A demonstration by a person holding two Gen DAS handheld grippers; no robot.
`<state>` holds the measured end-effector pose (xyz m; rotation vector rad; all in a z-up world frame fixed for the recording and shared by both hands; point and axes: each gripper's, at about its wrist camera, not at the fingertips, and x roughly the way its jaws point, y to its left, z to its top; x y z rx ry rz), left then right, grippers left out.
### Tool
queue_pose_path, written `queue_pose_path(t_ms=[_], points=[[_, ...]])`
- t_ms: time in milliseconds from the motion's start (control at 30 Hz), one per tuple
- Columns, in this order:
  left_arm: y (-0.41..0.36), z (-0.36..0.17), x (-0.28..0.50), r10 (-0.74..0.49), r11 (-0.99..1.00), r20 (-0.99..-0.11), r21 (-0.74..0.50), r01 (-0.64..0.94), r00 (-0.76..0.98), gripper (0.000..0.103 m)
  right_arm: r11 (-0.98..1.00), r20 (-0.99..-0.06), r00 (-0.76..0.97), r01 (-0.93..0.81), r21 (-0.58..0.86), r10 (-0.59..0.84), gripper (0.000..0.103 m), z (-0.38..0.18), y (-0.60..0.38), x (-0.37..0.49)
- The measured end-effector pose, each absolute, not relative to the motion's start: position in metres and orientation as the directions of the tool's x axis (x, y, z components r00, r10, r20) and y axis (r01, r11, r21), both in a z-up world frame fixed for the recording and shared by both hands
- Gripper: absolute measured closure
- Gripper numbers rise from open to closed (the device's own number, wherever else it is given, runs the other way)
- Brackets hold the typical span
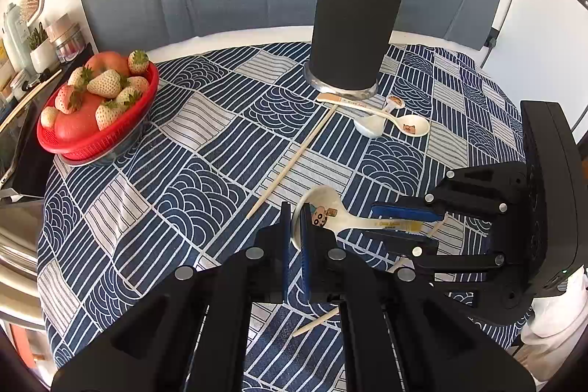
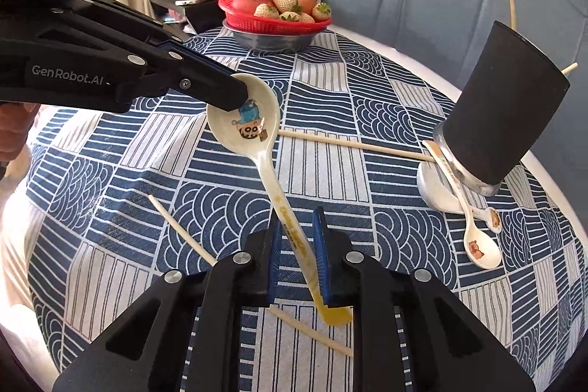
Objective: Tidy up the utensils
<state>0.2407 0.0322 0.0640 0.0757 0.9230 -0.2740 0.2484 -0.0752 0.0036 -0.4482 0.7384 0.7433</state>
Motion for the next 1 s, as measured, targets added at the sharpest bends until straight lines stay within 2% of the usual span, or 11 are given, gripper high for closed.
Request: queue_pose_path(t_ms=[267, 533, 1000], points=[[0.029, 0.091, 0.245, -0.211, 0.958, -0.779, -0.045, 0.282, 0.591, 0.098, 0.677, -0.717, 0.532, -0.727, -0.114, 0.450, 0.087, 0.027, -0.079, 0.258], [0.029, 0.128, 0.252, -0.211, 0.957, -0.752, -0.028, 0.290, 0.624, 0.098, 0.690, -0.671, 0.608, -0.697, -0.194, 0.425, 0.087, 0.064, -0.078, 0.264], [0.022, 0.192, 0.269, -0.207, 0.954, -0.697, 0.010, 0.299, 0.687, 0.098, 0.715, -0.601, 0.677, -0.658, -0.236, 0.424, 0.087, 0.120, -0.078, 0.285]])
